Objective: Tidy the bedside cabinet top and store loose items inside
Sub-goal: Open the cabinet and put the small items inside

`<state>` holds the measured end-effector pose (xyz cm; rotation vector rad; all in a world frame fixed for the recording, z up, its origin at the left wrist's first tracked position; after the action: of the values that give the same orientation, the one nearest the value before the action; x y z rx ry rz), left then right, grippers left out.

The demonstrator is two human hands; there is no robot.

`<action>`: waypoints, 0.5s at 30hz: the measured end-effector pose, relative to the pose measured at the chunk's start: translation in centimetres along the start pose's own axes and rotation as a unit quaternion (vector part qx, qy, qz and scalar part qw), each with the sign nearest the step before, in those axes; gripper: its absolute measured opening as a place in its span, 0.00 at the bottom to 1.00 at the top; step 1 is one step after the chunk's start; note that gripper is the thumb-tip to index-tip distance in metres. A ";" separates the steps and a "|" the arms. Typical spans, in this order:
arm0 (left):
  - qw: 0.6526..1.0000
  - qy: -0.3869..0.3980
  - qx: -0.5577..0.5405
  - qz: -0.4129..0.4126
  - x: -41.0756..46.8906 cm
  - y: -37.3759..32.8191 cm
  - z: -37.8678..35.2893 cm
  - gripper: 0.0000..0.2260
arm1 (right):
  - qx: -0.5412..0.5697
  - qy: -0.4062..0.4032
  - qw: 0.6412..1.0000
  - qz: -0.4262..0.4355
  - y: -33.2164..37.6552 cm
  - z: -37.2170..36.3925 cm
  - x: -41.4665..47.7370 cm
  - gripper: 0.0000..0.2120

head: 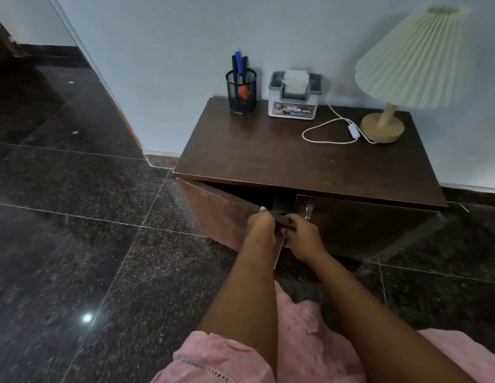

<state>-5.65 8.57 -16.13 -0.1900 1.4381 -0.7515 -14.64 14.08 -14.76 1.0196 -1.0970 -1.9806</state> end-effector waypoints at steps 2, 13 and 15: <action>0.999 -0.028 0.045 -0.002 0.9 -0.3 -0.2 0.21 | 0.089 -0.051 0.994 -0.033 -0.9 0.5 0.3 0.16; 0.986 -0.029 0.131 -0.093 4.0 -2.7 -1.1 0.22 | 0.334 -0.090 0.935 -0.081 -2.1 -1.1 2.7 0.17; 0.988 -0.015 0.122 -0.099 4.2 -2.6 -1.2 0.23 | 0.342 -0.096 0.932 -0.074 -2.1 -1.1 2.7 0.17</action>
<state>-7.91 4.58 -18.32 -0.1558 1.2970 -1.0746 -15.34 12.34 -17.87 1.2962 -1.9538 -1.8680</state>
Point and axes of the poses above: each hand's wrist, its own x-axis towards the middle knuckle, its own z-axis out of the back of the hand, y = z × x, the point moved 7 cm from there along x, towards the middle knuckle, and after that the axes turned 15 degrees about x, right-handed, at the moved point
